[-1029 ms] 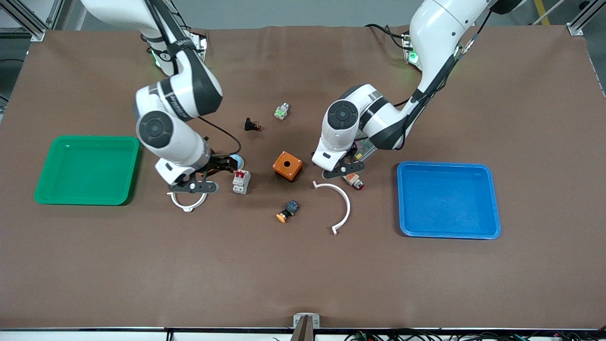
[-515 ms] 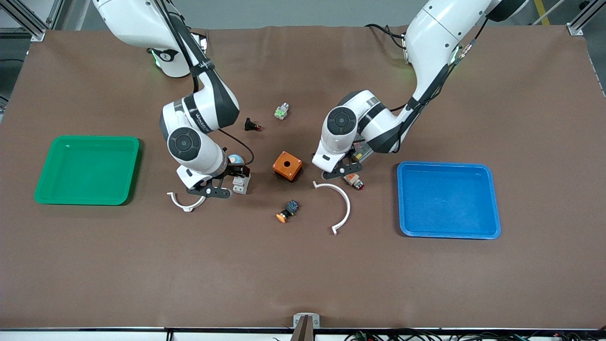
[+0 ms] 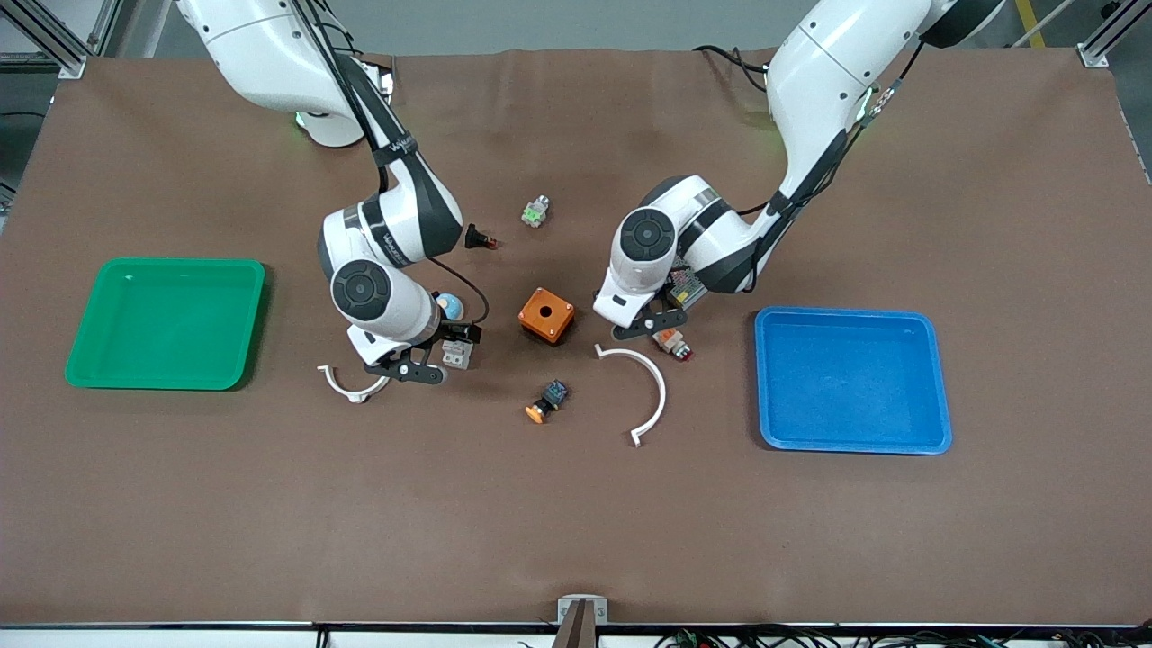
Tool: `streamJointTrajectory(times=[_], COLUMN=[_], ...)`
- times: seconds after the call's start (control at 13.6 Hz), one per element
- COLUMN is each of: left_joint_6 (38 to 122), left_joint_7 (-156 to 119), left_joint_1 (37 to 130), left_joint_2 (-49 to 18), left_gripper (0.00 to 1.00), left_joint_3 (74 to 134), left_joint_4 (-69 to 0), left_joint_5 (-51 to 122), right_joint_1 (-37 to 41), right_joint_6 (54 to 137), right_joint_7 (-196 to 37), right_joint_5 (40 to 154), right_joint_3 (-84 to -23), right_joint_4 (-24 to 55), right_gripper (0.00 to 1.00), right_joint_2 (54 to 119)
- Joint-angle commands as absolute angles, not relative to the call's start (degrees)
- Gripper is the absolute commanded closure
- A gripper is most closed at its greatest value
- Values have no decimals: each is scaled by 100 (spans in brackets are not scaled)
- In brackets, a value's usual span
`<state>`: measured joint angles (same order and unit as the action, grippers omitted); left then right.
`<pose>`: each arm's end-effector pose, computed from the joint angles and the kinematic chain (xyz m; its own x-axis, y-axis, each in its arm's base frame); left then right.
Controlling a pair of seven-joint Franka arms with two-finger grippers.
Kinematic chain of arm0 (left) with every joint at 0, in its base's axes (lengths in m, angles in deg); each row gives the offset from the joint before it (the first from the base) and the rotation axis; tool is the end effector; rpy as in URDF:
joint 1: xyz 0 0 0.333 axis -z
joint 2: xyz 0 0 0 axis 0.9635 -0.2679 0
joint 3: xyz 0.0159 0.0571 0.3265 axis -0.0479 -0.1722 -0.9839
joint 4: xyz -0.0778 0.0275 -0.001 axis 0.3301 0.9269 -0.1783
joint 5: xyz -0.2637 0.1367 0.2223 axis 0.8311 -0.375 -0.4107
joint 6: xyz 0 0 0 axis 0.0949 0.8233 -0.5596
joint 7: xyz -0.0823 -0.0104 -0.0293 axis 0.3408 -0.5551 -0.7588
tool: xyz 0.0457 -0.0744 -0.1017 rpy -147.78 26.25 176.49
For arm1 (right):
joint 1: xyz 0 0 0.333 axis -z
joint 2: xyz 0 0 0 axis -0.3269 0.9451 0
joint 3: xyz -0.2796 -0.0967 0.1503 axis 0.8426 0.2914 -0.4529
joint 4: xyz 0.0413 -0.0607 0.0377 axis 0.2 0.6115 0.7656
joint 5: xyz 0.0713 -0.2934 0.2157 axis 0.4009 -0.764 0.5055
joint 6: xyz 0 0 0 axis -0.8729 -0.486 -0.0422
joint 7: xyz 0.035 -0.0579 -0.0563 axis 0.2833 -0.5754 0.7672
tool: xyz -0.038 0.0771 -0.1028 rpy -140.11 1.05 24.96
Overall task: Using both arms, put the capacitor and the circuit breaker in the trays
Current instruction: 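Close the left gripper on the capacitor while the right gripper grasps the breaker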
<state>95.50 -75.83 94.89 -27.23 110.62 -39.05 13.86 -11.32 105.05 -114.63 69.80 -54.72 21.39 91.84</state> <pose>0.4646 -0.4289 0.2009 0.9629 0.2352 -0.1320 0.2337 -0.9719 -0.0271 0.5498 0.2824 0.2495 0.9687 -0.1722 -0.1786 -0.1751 -0.9845 -0.0006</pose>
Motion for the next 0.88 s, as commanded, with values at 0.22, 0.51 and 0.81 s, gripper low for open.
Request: streamJointTrajectory(times=[0.22, 0.51, 0.81], left_joint_6=[9877, 9886, 9825], left_joint_7=[-7914, -7958, -7923], left_joint_1=[9617, 9635, 9582], left_joint_2=[-2829, -2803, -2663], left_gripper=[43, 59, 97], left_joint_3=[11079, 11079, 11070], left_joint_4=[-3946, -4077, -4043], left_joint_5=[1332, 1332, 1288], right_joint_1=[-1238, -1291, -1309], right_joint_6=[10661, 10819, 10864], right_joint_7=[-11535, -11535, -11535], right_joint_5=[7098, 7107, 7098], right_joint_3=[-5442, -5442, -5442], right_joint_4=[2147, 2139, 2139], right_gripper=[0, 0, 19], right_joint_2=[9313, 9435, 9462])
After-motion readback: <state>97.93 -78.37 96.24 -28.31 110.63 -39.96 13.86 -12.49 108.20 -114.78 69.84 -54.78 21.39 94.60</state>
